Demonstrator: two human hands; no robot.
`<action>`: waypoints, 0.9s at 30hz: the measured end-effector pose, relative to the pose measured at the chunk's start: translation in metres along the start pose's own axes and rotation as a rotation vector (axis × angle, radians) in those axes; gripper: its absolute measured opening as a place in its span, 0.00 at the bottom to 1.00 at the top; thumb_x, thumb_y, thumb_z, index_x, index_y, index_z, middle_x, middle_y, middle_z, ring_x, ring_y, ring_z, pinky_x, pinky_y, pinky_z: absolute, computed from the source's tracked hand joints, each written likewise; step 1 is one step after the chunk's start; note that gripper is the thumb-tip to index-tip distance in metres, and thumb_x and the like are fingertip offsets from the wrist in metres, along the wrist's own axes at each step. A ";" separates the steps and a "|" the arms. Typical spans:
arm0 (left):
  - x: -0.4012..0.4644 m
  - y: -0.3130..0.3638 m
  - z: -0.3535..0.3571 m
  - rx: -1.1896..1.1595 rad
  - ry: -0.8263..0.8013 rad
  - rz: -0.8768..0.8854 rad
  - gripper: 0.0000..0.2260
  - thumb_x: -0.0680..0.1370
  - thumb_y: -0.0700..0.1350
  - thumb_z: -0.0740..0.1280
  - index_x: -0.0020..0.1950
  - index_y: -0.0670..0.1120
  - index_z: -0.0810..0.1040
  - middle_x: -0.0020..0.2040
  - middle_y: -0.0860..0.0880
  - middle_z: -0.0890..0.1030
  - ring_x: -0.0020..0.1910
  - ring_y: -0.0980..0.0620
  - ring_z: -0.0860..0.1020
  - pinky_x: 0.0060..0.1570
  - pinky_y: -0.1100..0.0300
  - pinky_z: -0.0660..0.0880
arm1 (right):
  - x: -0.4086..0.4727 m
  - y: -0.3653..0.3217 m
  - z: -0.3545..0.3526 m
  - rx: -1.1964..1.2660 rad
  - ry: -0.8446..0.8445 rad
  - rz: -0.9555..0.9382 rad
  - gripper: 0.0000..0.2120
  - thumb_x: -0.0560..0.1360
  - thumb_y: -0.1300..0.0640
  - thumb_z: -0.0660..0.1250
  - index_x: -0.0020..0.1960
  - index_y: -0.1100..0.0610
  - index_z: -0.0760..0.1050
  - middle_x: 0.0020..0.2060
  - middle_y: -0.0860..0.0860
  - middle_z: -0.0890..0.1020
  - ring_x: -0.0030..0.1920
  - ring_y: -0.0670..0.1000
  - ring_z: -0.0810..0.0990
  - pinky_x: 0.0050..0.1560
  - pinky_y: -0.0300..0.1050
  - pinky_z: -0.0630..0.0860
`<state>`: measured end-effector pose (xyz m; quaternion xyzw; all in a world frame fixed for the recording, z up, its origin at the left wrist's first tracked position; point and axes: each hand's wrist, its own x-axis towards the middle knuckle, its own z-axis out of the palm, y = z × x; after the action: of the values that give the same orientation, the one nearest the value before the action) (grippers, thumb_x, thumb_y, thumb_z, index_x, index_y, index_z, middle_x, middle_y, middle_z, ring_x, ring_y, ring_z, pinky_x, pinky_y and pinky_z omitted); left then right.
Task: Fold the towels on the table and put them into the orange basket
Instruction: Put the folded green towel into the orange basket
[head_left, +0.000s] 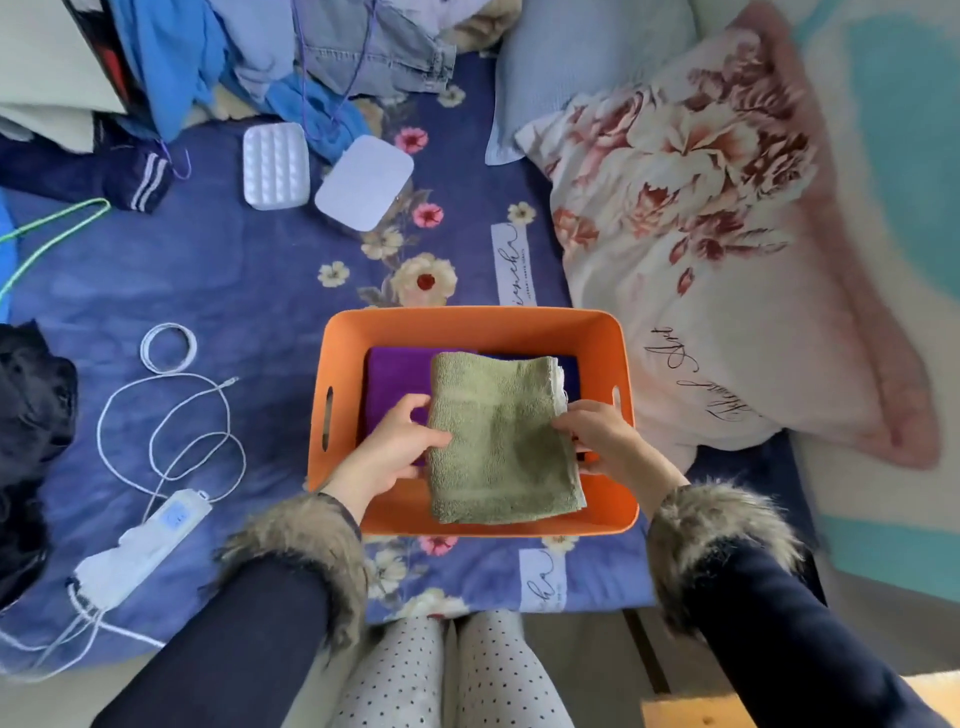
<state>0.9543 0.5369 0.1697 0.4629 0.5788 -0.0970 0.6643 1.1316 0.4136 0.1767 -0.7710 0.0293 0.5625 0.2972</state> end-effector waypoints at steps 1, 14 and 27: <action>0.014 0.000 0.002 0.022 0.021 0.020 0.25 0.75 0.34 0.65 0.68 0.51 0.63 0.56 0.42 0.76 0.43 0.54 0.75 0.34 0.59 0.70 | 0.011 -0.002 0.002 -0.023 0.016 -0.019 0.04 0.75 0.63 0.62 0.50 0.60 0.73 0.41 0.55 0.75 0.42 0.52 0.75 0.43 0.50 0.77; 0.131 -0.028 0.053 0.238 0.122 0.245 0.21 0.74 0.37 0.67 0.64 0.50 0.67 0.50 0.41 0.77 0.49 0.42 0.77 0.51 0.48 0.75 | 0.105 0.011 0.022 -0.474 0.343 -0.009 0.23 0.75 0.64 0.59 0.69 0.64 0.63 0.66 0.62 0.70 0.66 0.62 0.69 0.65 0.50 0.67; 0.133 -0.058 0.047 1.173 0.134 0.791 0.36 0.67 0.53 0.75 0.72 0.48 0.65 0.74 0.41 0.60 0.69 0.39 0.64 0.62 0.43 0.69 | 0.115 0.054 0.034 -1.409 0.371 -0.592 0.37 0.74 0.58 0.63 0.76 0.61 0.46 0.76 0.59 0.46 0.76 0.60 0.45 0.73 0.57 0.41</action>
<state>0.9888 0.5249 0.0217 0.9246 0.2594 -0.1156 0.2538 1.1243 0.4191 0.0458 -0.8347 -0.4920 0.2081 -0.1340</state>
